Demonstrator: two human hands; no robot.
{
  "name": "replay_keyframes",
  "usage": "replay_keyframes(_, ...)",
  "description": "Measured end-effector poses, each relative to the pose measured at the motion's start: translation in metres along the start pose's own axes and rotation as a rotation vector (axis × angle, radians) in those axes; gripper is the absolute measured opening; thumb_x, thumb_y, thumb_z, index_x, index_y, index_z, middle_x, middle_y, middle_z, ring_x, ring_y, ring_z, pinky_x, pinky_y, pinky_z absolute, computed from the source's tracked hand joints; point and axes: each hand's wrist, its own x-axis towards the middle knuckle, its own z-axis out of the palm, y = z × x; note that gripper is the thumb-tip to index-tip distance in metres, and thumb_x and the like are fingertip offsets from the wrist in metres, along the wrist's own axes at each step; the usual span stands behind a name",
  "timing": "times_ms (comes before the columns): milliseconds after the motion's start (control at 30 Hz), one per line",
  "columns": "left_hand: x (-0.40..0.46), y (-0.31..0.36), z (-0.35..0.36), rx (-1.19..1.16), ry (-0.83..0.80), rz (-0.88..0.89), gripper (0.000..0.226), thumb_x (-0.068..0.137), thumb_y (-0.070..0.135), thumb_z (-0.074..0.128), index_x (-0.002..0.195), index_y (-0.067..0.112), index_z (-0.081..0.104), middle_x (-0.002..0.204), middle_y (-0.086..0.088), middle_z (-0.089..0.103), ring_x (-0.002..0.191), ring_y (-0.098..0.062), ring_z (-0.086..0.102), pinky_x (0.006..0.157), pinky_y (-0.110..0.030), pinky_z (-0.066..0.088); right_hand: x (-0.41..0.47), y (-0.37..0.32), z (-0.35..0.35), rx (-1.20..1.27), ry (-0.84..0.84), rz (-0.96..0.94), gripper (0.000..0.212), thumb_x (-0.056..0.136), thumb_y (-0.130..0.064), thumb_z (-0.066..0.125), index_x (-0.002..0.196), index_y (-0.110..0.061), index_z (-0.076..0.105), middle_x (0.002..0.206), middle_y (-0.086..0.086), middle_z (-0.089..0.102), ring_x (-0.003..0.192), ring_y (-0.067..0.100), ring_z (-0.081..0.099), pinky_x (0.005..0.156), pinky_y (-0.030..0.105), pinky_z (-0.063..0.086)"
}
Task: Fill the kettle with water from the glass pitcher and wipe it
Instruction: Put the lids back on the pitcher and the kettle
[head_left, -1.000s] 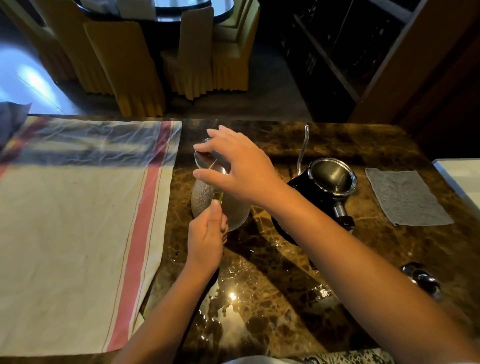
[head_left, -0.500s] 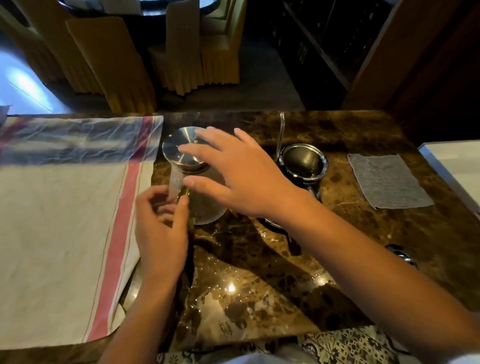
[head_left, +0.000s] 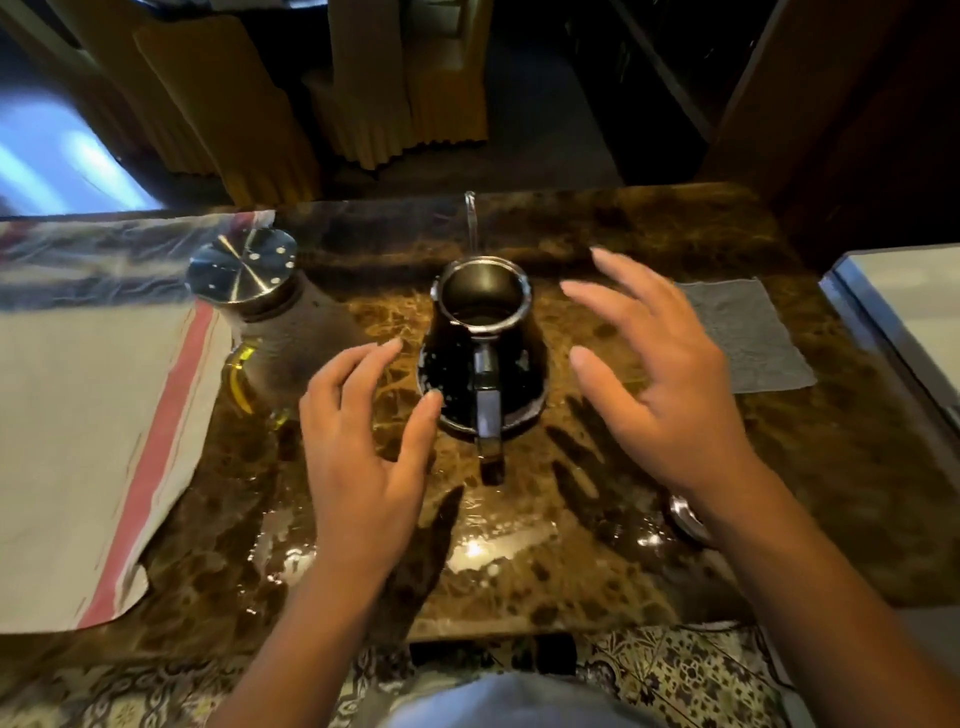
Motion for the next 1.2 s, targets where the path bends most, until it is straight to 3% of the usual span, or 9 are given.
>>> replay_keyframes(200,-0.003,0.024,0.046,0.129,-0.112,-0.011,0.052,0.097,0.037,0.065,0.146,0.023,0.053,0.144,-0.006,0.047,0.134,-0.019,0.045,0.109,-0.030,0.038,-0.069,0.084,-0.018,-0.050,-0.135,0.233,0.036,0.096,-0.037,0.060,0.129,-0.027,0.072,0.151,0.000,0.055,0.138,0.022,0.048,0.109,0.034,0.037)
replay_keyframes(367,-0.007,0.034,0.066,0.112,-0.067,-0.044,0.043,0.097,0.026,0.065,0.139,0.016,0.057,0.129,-0.007,0.053,0.112,0.000,0.047,0.091,-0.003,0.038,-0.117,0.124,-0.027,-0.125,-0.192,0.391,0.023,0.093,-0.030,0.075,0.116,-0.027,0.075,0.129,-0.006,0.063,0.118,0.019,0.054,0.097,0.036,0.046)
replay_keyframes(533,-0.015,0.038,0.076,0.058,-0.054,-0.097,0.039,0.104,0.027,0.055,0.142,0.021,0.052,0.123,0.001,0.063,0.105,-0.008,0.062,0.086,-0.016,0.048,-0.138,0.138,-0.038,-0.082,-0.216,0.495,0.017,0.090,-0.040,0.077,0.103,-0.031,0.071,0.107,-0.015,0.060,0.096,0.008,0.060,0.080,0.031,0.051)
replay_keyframes(600,-0.018,0.041,0.081,0.007,-0.049,-0.141,0.037,0.106,0.025,0.051,0.143,0.021,0.049,0.118,0.001,0.064,0.098,-0.008,0.065,0.080,-0.012,0.049,-0.139,0.138,-0.041,-0.068,-0.209,0.500,0.015,0.089,-0.045,0.076,0.093,-0.033,0.068,0.100,-0.017,0.059,0.087,0.003,0.060,0.072,0.027,0.048)
replay_keyframes(700,-0.019,0.042,0.089,-0.063,-0.030,-0.175,0.033,0.109,0.021,0.044,0.141,0.021,0.045,0.095,-0.004,0.065,0.079,-0.013,0.066,0.065,-0.016,0.050,-0.141,0.138,-0.041,-0.055,-0.210,0.476,0.021,0.086,-0.052,0.075,0.085,-0.033,0.066,0.092,-0.017,0.059,0.080,-0.002,0.057,0.065,0.022,0.044)
replay_keyframes(767,-0.019,0.042,0.093,-0.060,-0.026,-0.175,0.030,0.109,0.020,0.040,0.139,0.024,0.043,0.088,-0.006,0.063,0.073,-0.017,0.066,0.060,-0.023,0.051,-0.143,0.138,-0.040,-0.047,-0.236,0.453,0.022,0.086,-0.051,0.075,0.085,-0.031,0.067,0.092,-0.018,0.059,0.077,-0.001,0.058,0.064,0.025,0.049)
replay_keyframes(933,-0.019,0.040,0.092,-0.031,-0.031,-0.162,0.028,0.110,0.021,0.038,0.138,0.025,0.043,0.080,-0.008,0.061,0.067,-0.015,0.061,0.057,-0.022,0.046,-0.147,0.139,-0.033,-0.054,-0.234,0.399,0.012,0.092,-0.036,0.074,0.090,-0.025,0.068,0.092,-0.014,0.060,0.070,0.007,0.060,0.061,0.039,0.054)
replay_keyframes(1067,-0.017,0.038,0.088,0.006,-0.060,-0.136,0.027,0.109,0.021,0.040,0.136,0.023,0.045,0.078,-0.003,0.061,0.067,-0.012,0.061,0.057,-0.027,0.048,-0.135,0.134,-0.034,0.048,-0.211,0.371,0.014,0.094,-0.038,0.068,0.088,-0.026,0.066,0.089,-0.016,0.058,0.063,0.007,0.057,0.058,0.028,0.047)
replay_keyframes(1200,-0.019,0.029,0.077,0.036,-0.031,-0.135,0.029,0.109,0.022,0.041,0.137,0.029,0.047,0.095,-0.002,0.064,0.079,-0.016,0.066,0.067,-0.036,0.056,-0.107,0.122,-0.034,0.122,-0.184,0.303,0.015,0.094,-0.037,0.068,0.090,-0.024,0.068,0.089,-0.017,0.060,0.072,0.003,0.058,0.063,0.017,0.040)
